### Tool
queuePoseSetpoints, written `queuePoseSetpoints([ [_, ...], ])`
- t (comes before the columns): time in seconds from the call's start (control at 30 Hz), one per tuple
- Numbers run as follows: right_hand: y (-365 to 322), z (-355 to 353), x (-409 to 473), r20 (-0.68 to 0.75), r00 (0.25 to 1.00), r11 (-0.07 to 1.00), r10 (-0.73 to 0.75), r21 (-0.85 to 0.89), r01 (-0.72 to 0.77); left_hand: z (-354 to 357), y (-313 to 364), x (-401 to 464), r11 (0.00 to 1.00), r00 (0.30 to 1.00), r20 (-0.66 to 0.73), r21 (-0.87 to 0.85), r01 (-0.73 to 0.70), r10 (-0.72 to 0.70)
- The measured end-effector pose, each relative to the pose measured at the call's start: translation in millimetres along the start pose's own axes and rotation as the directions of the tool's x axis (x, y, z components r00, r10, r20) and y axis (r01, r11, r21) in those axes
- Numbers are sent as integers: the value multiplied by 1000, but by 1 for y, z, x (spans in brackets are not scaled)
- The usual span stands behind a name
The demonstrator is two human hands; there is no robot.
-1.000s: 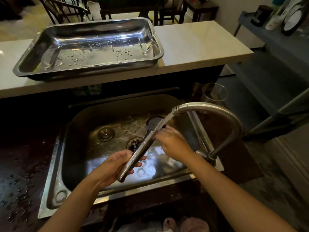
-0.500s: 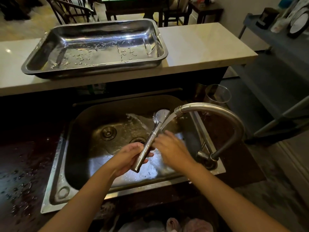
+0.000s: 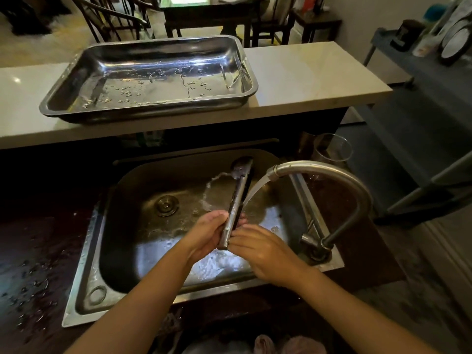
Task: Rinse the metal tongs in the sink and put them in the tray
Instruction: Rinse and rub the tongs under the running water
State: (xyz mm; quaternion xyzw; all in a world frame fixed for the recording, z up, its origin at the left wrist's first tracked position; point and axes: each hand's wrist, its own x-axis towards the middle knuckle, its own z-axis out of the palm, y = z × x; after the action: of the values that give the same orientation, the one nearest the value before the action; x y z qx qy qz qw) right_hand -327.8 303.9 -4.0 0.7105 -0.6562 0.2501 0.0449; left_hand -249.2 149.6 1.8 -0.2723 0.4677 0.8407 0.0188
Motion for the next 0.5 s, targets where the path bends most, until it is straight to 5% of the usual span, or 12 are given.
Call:
queuePoseSetpoints([
  [0.07,0,2,-5,-103,993,998,58,32,-55,1,0,1,1000,1000,-14,-13,7,-7],
  [0.13,1,5,-6,-232,894,911,383,255,-324,1,2,2,1000,1000,-22,-21,5,-5],
  [0.17,3,5,-2,-226,771,777,595,407,-480,1,3,3,999,1000,-22,-39,1,-2],
  [0.23,10,3,12,22,490,361,871,647,-671,5,5,5,998,1000,-25,-68,-14,12],
  [0.27,15,4,20,195,390,146,900,707,-692,7,6,6,998,999,-28,-58,-23,21],
  [0.33,27,7,33,418,321,-127,850,754,-645,10,3,8,999,999,-25,1,-33,33],
  [0.43,31,11,46,495,269,-313,826,800,-511,10,-5,8,997,999,-29,79,-23,26],
  [0.5,29,18,49,494,246,-343,834,813,-469,6,-9,4,996,998,-67,94,5,2],
])
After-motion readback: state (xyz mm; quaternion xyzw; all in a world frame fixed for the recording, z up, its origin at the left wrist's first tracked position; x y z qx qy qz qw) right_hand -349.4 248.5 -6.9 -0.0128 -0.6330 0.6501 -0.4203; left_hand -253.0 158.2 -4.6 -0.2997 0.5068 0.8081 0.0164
